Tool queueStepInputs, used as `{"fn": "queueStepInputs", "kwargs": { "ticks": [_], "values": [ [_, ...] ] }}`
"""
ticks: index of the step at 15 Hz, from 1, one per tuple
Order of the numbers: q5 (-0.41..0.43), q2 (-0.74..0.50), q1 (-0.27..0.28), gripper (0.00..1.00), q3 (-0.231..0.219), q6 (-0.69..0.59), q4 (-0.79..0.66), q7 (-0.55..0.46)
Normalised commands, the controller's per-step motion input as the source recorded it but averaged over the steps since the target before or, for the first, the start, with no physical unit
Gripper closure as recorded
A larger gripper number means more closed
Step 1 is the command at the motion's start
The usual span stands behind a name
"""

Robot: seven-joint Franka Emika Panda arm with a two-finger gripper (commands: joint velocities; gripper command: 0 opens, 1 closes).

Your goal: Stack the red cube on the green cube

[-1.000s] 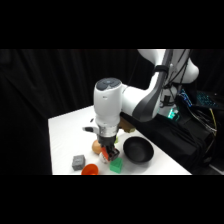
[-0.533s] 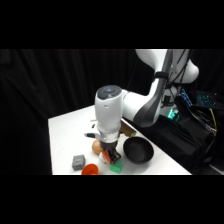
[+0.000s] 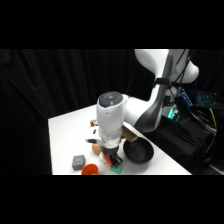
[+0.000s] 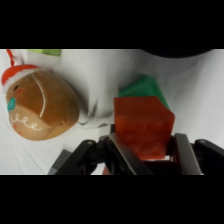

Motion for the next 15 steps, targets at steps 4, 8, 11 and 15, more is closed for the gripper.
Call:
{"fn": "queueStepInputs", "kwargs": {
  "ticks": [4, 8, 11, 15],
  "values": [
    [0.000, 0.03, 0.016, 0.65, 0.024, 0.07, 0.07, -0.06],
    [0.027, 0.03, -0.012, 0.65, 0.033, 0.07, 0.05, -0.07],
    [0.028, 0.01, -0.013, 0.65, 0.032, 0.08, 0.02, -0.07],
    [0.022, 0.01, -0.011, 0.65, 0.026, 0.09, 0.00, -0.06]
  ]
}}
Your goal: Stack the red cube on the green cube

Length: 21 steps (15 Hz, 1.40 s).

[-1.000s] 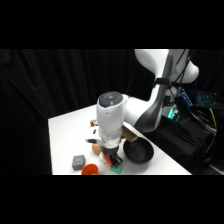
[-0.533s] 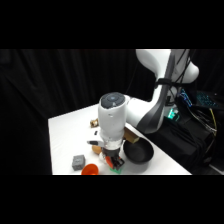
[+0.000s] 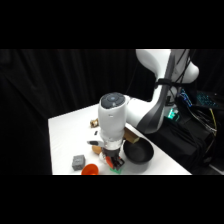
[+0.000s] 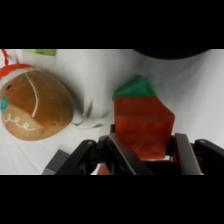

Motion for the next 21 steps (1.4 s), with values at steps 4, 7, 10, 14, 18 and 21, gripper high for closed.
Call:
{"fn": "queueStepInputs", "kwargs": {
  "ticks": [4, 7, 10, 14, 18, 21],
  "values": [
    [0.009, 0.00, -0.007, 0.07, 0.010, 0.08, -0.03, -0.05],
    [-0.016, -0.02, 0.009, 0.00, -0.014, 0.03, -0.04, -0.03],
    [-0.046, -0.08, 0.033, 0.00, -0.038, -0.02, -0.06, -0.01],
    [-0.109, -0.18, 0.083, 0.00, -0.078, -0.11, -0.08, 0.04],
    [-0.179, -0.25, 0.113, 0.00, -0.112, -0.16, -0.08, 0.11],
    [-0.094, -0.30, 0.040, 0.00, -0.011, -0.24, -0.10, 0.01]
  ]
}}
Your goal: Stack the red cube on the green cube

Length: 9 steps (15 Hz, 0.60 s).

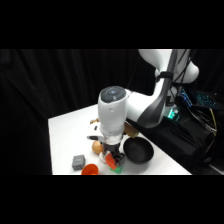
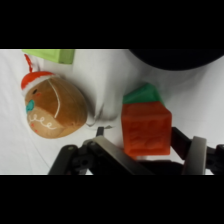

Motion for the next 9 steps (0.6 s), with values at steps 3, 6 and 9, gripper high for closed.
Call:
{"fn": "queueStepInputs", "kwargs": {
  "ticks": [3, 6, 9],
  "values": [
    [0.023, -0.38, -0.059, 0.00, 0.104, -0.29, -0.14, -0.15],
    [0.069, -0.46, -0.100, 0.00, 0.140, -0.28, -0.18, -0.21],
    [0.082, -0.44, -0.114, 0.00, 0.132, -0.28, -0.14, -0.20]
  ]
}}
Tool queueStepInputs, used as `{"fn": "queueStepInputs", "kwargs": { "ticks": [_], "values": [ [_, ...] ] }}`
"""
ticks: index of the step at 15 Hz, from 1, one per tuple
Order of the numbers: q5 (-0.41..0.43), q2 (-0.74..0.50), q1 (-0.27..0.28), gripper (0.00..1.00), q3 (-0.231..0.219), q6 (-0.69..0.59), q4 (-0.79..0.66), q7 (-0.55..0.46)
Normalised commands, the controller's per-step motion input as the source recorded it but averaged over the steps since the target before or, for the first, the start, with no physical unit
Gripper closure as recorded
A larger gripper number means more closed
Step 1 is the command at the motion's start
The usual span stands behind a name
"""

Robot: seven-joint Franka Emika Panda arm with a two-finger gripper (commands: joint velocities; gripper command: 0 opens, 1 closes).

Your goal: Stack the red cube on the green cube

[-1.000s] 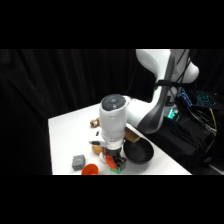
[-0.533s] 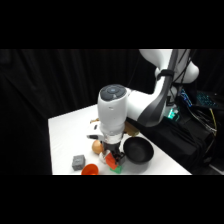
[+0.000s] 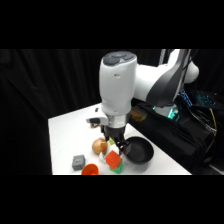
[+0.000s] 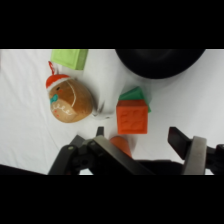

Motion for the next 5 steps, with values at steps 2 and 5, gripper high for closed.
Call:
{"fn": "queueStepInputs", "kwargs": {
  "ticks": [2, 5],
  "values": [
    [0.092, -0.32, -0.127, 0.00, 0.118, -0.29, -0.03, -0.18],
    [0.136, -0.18, -0.155, 0.00, 0.108, -0.27, 0.07, -0.21]
  ]
}}
